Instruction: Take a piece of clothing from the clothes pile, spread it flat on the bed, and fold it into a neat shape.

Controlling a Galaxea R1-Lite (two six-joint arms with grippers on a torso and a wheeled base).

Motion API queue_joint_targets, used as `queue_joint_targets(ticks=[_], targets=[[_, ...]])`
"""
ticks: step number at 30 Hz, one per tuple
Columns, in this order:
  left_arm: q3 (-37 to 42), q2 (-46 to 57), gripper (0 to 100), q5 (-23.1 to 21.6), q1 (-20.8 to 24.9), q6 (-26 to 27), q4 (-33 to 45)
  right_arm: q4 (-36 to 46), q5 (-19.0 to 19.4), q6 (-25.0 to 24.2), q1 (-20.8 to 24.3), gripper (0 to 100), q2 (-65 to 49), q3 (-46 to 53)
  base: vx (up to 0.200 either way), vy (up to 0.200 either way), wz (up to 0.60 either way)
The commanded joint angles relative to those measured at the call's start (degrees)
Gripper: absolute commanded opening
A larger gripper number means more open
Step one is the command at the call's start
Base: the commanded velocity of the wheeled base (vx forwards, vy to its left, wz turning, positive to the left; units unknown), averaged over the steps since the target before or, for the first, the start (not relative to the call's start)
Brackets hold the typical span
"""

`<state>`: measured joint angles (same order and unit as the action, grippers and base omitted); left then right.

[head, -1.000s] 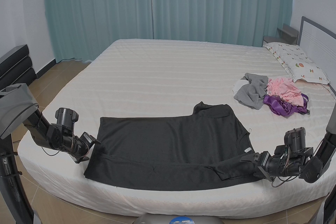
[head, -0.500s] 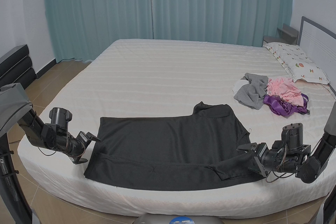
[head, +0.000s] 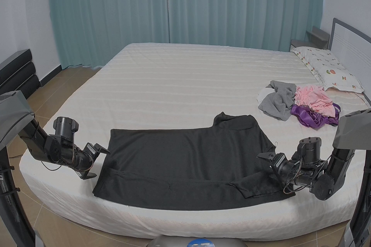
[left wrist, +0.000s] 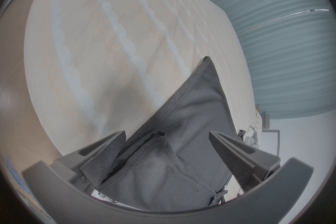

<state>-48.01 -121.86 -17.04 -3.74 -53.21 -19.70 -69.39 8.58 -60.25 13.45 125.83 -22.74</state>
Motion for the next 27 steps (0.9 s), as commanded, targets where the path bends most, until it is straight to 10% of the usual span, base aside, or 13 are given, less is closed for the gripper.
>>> queue_joint_targets(ticks=[1, 27], targets=[[-0.07, -0.05, 100, 0.08, -0.04, -0.05, 0.01, -1.71, -0.5, 0.74, -1.84, 100, 5.39, -1.26, 0.0, 0.0, 0.0], [0.72, 1.8, 100, 0.87, 0.05, 0.57, 0.01, -6.02, 0.03, -3.04, -5.62, 100, -5.77, 4.81, 0.0, 0.0, 0.0]])
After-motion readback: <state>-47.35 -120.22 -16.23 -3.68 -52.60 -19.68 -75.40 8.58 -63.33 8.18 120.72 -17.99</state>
